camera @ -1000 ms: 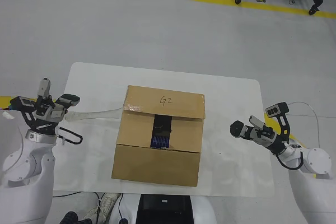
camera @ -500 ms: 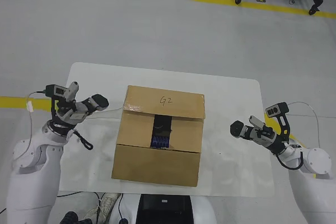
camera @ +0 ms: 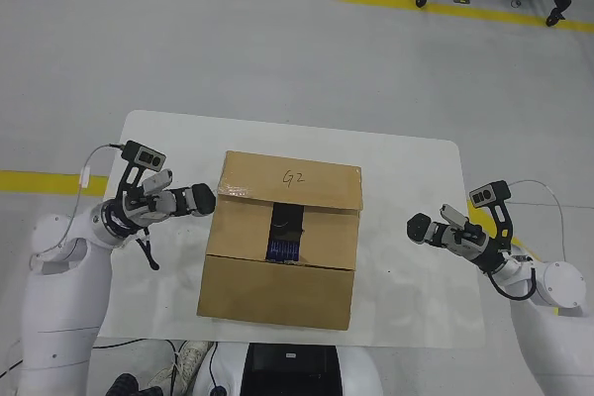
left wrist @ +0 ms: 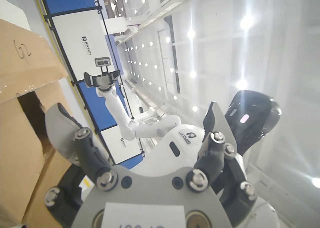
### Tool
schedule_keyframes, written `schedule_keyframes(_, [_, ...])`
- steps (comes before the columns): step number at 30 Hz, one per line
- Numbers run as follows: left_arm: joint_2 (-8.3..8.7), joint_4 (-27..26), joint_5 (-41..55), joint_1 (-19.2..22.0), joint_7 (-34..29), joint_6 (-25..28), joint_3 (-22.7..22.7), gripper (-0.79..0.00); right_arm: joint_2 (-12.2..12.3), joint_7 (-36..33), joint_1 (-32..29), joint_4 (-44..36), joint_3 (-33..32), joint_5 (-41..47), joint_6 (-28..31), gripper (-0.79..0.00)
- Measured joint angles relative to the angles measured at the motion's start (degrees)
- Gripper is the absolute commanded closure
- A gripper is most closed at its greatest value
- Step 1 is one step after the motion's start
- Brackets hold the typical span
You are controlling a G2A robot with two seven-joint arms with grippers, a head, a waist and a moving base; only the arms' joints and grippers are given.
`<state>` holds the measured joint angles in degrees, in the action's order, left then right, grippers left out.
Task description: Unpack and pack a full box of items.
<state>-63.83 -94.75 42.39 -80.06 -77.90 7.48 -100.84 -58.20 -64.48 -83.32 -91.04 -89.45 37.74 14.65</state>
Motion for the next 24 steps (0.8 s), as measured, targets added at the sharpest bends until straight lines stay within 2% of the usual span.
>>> schedule_keyframes(3, [0.23,1.04,-1.25,0.69,-1.74,1.76,0.31,-0.785,0.00,0.00,0.00,0.00,0.00,0.00,0.00,-0.785])
schedule_keyframes(24, [0.36,1.83,-1.38,1.28,-1.46,1.32,0.86,-0.785,0.00,0.00,0.00,0.00,0.00,0.00,0.00,-0.785])
